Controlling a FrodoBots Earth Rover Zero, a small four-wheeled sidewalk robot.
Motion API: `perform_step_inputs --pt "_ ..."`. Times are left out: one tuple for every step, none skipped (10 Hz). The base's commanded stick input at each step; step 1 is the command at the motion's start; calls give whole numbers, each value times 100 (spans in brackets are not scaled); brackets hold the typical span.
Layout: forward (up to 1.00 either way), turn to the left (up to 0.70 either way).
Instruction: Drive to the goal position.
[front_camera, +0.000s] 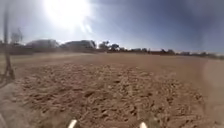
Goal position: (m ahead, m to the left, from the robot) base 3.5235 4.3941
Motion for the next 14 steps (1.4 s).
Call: perform_step_inputs --pt "70 0" --pt "70 0" --pt "70 0" --pt "70 0" --pt "70 0" --pt "70 0" --pt "70 0" --pt "70 0" --pt "70 0" --pt "70 0" --pt "70 0" --pt "70 0" --pt "70 0" --pt "70 0"
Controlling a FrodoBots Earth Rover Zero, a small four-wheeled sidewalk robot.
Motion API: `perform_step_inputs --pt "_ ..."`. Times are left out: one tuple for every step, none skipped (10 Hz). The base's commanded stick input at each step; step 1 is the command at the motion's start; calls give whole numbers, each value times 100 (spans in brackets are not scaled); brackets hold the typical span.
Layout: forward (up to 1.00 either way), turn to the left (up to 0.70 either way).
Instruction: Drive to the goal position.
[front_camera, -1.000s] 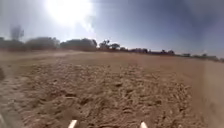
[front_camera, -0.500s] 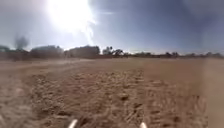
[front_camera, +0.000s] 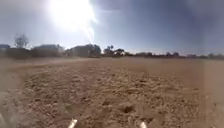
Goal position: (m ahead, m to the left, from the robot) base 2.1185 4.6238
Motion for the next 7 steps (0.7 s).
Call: perform_step_inputs --pt "70 0" --pt "70 0" --pt "70 0" --pt "70 0" --pt "70 0" --pt "70 0" --pt "70 0"
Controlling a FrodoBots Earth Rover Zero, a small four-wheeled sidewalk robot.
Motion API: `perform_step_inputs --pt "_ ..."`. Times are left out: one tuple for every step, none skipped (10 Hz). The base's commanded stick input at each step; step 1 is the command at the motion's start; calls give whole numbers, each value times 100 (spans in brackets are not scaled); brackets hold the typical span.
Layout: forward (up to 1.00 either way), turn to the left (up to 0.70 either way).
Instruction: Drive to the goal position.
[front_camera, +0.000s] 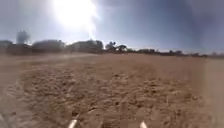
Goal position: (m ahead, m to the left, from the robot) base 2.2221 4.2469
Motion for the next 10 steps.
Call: perform_step_inputs --pt "70 0" --pt "70 0" --pt "70 0" --pt "70 0" --pt "70 0" --pt "70 0" --pt "70 0" --pt "70 0" --pt "70 0" --pt "70 0"
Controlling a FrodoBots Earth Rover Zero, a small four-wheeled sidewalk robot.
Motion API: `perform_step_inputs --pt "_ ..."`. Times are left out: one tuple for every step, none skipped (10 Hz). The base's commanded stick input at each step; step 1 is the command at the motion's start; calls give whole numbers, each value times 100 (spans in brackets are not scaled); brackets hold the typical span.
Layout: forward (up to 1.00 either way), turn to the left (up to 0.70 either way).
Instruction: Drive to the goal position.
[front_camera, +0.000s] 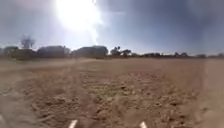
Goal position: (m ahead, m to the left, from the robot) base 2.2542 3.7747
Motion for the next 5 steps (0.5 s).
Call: perform_step_inputs --pt "70 0" --pt "70 0" --pt "70 0" --pt "70 4" --pt "70 27"
